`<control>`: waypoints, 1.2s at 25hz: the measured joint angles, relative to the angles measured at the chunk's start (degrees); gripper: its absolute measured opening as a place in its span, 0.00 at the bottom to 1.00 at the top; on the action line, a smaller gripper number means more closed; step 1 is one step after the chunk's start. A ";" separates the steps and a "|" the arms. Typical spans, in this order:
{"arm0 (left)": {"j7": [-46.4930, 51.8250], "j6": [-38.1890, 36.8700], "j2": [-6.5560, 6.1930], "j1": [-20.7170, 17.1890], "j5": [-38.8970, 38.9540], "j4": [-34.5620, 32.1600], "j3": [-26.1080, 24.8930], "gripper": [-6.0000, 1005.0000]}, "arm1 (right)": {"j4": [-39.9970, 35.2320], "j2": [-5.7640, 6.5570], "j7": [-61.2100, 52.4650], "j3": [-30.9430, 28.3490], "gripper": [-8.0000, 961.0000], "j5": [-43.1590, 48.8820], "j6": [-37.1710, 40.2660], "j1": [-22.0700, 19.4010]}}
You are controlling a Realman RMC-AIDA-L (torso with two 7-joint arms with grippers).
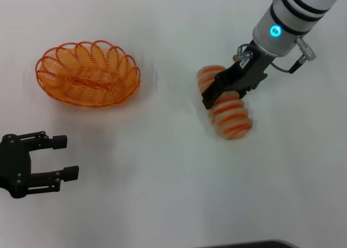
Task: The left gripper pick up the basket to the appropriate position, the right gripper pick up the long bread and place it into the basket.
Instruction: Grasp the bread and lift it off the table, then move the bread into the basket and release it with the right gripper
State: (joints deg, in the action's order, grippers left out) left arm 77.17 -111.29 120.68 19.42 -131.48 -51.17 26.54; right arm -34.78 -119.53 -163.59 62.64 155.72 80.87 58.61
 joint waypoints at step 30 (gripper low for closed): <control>0.09 0.68 0.08 0.21 -0.20 0.89 0.43 0.76 | -13.63 -0.34 20.01 2.35 0.56 -6.66 -3.17 -0.28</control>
State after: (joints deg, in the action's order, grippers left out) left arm 77.25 -110.61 120.76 19.62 -131.68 -50.27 26.97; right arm -48.40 -119.86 -143.58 64.99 149.06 77.71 58.33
